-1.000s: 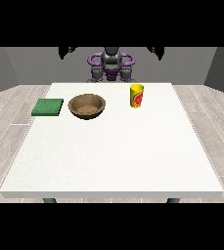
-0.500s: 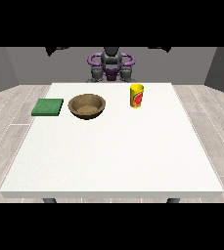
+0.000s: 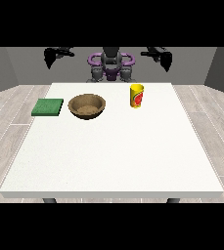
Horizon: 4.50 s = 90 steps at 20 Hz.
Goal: Pick the cup and pour the ball into the bowl, then pick the bowl and place it on the pad
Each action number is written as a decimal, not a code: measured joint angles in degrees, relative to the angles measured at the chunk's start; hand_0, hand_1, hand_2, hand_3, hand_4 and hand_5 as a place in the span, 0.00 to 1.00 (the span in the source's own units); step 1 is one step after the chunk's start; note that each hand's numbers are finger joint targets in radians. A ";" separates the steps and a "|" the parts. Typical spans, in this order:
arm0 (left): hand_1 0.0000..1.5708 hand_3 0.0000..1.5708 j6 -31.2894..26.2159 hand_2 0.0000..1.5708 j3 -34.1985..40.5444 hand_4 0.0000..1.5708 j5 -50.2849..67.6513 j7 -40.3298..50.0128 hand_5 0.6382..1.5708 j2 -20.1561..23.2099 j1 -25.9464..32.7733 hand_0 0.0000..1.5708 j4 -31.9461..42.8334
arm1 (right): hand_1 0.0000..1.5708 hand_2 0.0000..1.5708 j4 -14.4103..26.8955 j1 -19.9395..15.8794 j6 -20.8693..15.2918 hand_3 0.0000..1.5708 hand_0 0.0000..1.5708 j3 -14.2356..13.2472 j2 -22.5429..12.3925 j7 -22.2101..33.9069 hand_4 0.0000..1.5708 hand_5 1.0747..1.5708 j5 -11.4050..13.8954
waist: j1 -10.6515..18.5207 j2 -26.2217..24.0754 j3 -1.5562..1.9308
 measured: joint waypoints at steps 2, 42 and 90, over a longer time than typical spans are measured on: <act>0.00 0.00 -0.31 0.00 0.21 0.00 -0.75 -3.70 0.95 -0.17 -0.60 0.00 3.25 | 0.00 0.00 1.46 -0.95 0.27 0.00 0.00 -0.50 -0.26 -1.00 0.00 1.00 0.09 | -0.06 1.32 0.01; 0.84 1.00 24.83 1.00 -1.01 0.95 -17.13 -44.46 0.69 -5.31 -13.95 0.84 46.91 | 0.00 0.00 12.41 -8.30 7.49 0.00 0.00 -4.62 -5.91 -10.91 0.00 1.00 -1.00 | -7.01 10.42 0.82; 0.92 1.00 10.54 1.00 -55.92 0.97 -100.89 29.85 0.54 -4.01 -48.55 0.92 52.48 | 0.00 0.00 35.97 -10.78 13.00 0.00 0.00 -7.55 -10.73 -12.88 0.00 1.00 -0.37 | -4.08 -6.47 0.11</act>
